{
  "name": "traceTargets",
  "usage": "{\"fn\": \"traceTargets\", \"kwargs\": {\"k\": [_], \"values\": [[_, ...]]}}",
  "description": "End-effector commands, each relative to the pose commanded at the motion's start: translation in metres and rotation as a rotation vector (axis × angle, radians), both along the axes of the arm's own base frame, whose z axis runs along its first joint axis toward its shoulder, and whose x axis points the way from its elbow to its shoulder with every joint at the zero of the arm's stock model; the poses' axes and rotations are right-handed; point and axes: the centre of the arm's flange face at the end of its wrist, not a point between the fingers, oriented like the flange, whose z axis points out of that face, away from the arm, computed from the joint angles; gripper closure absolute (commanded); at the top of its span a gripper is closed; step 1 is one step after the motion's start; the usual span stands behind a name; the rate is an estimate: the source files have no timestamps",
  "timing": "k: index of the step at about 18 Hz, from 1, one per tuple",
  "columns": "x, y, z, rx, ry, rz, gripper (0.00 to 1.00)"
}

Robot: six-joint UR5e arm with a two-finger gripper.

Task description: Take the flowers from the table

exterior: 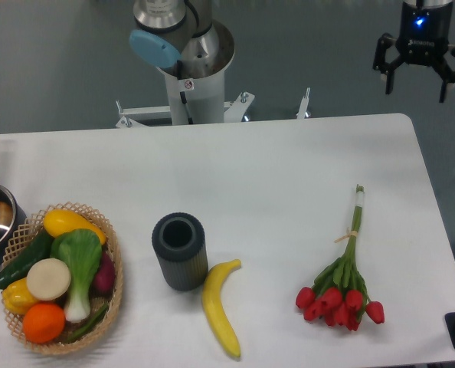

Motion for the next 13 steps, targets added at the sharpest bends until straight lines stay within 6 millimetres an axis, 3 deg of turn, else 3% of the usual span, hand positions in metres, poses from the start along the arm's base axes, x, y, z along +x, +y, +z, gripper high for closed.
{"fn": "traceTargets", "kwargs": {"k": [8,13], "values": [[0.000,0.006,0.005,-0.068,0.004,0.015,0.00],[0.001,0.034,-0.004,-0.012,-0.053,0.117,0.00]]}}
